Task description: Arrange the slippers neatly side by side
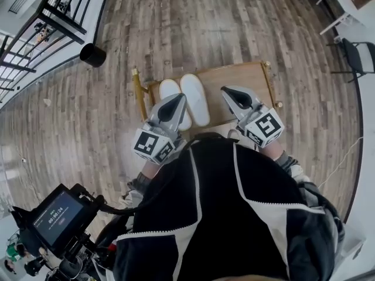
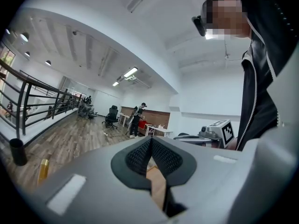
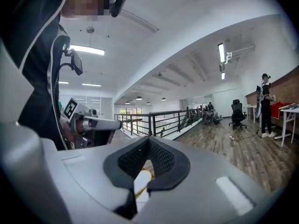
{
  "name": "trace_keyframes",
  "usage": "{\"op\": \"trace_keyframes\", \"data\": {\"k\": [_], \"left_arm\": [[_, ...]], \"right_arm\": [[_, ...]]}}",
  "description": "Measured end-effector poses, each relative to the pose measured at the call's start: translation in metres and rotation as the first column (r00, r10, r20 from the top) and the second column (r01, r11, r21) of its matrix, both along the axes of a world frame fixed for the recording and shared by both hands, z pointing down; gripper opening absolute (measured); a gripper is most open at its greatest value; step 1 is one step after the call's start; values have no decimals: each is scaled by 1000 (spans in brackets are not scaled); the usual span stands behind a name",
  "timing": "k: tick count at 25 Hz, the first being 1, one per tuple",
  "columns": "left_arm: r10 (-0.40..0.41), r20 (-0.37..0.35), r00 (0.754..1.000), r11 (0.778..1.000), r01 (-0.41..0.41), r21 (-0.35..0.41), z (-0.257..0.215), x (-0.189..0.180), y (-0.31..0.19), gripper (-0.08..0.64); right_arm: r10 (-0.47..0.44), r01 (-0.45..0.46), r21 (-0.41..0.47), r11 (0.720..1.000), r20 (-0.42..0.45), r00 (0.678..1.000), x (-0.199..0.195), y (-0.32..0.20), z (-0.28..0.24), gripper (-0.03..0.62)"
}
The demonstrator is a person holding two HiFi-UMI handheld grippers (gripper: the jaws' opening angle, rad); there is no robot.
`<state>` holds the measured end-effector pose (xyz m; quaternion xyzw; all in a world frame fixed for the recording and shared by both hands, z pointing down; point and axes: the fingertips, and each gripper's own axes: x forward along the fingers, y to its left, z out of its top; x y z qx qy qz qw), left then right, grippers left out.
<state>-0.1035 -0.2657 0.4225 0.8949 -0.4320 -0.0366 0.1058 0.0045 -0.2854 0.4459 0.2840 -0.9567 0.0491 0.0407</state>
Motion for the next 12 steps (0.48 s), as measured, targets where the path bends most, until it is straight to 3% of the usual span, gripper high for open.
{"op": "trace_keyframes", "data": {"k": [12], "left_arm": [[-2, 19, 1000, 1000, 2, 4, 2, -4, -1, 18]], "right_arm": [[1, 0, 15, 1000, -35, 999, 0, 0, 13, 2]]}}
